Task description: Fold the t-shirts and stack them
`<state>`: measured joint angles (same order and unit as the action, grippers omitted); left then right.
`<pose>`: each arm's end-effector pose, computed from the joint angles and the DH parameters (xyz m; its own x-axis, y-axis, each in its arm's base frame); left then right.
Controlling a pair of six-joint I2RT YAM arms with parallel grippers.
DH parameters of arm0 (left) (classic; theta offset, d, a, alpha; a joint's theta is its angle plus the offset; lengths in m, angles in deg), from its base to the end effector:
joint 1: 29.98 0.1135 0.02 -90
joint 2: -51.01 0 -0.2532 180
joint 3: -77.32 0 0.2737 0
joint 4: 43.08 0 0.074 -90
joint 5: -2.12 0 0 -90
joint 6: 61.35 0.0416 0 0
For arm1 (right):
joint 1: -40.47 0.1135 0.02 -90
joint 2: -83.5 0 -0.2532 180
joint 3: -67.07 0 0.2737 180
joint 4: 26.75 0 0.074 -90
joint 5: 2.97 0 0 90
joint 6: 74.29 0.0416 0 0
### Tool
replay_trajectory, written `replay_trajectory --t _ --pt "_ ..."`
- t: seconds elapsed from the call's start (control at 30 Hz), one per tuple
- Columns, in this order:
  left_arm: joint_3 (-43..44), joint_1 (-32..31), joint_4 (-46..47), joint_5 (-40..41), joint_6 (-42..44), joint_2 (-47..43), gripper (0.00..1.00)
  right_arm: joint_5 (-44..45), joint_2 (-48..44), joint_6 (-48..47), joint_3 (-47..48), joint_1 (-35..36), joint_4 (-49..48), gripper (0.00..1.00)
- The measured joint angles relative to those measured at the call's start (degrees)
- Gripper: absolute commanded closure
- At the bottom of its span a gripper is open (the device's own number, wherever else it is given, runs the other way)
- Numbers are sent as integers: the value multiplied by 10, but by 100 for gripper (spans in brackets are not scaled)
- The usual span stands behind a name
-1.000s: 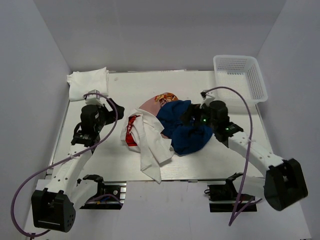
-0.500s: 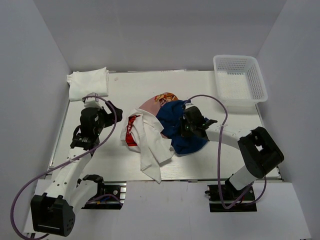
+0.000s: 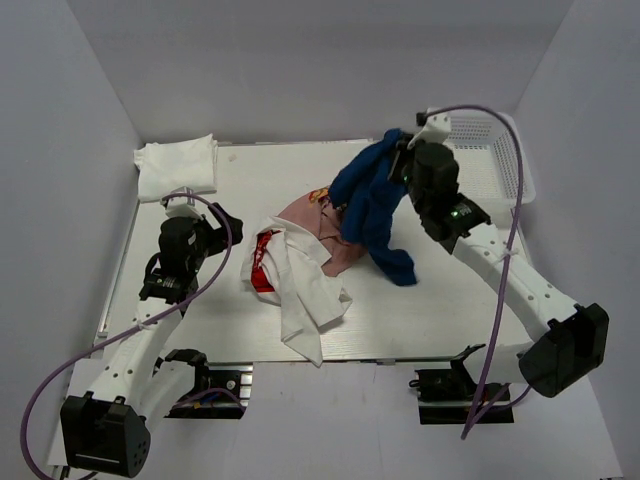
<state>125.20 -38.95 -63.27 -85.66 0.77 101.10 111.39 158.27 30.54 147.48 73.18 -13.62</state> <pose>0.2352 -0.0355 0.2531 -0.3890 -0.4116 -0.8241 -0.0696 0.9052 -0.4193 0.2927 0.1676 0.3701 -0.1440 0.1847 -0.9722 -0.1152 0.9726 0.2018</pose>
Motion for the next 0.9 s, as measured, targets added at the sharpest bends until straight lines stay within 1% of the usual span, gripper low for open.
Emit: replay_trajectory --t 0.1,0.17,0.33,0.37,0.47,0.5,0.57,0.73,0.8,0.83,0.87,0.9 --pt "0 0 0 4 -3 -1 1 28 25 -48 94 -41 -6 100" --pt "0 0 -2 10 -8 -1 1 43 61 -76 174 -68 3 100" --pt "-2 0 -2 21 -16 -2 1 58 182 -117 385 -146 19 100" --pt "-3 0 -2 23 -17 -2 1 57 213 -125 440 -165 24 100" --pt "-8 0 -2 30 -23 -2 1 59 295 -142 558 -212 13 100" --pt "-9 0 -3 32 -25 -2 1 59 315 -147 582 -229 12 100" --pt "-9 0 -5 34 -28 -2 1 57 343 -153 598 -255 -3 100" --pt "-9 0 -17 53 -43 0 1 57 405 -154 598 -313 -16 100" --pt "-9 0 -20 59 -50 1 1 54 428 -151 584 -334 -16 100" --pt "-9 0 -21 63 -53 2 1 48 431 -149 567 -343 -14 79" --pt "-9 0 -23 65 -56 2 1 38 433 -146 545 -351 -9 54" --pt "-8 0 -27 71 -63 2 1 24 433 -143 515 -360 -13 26"
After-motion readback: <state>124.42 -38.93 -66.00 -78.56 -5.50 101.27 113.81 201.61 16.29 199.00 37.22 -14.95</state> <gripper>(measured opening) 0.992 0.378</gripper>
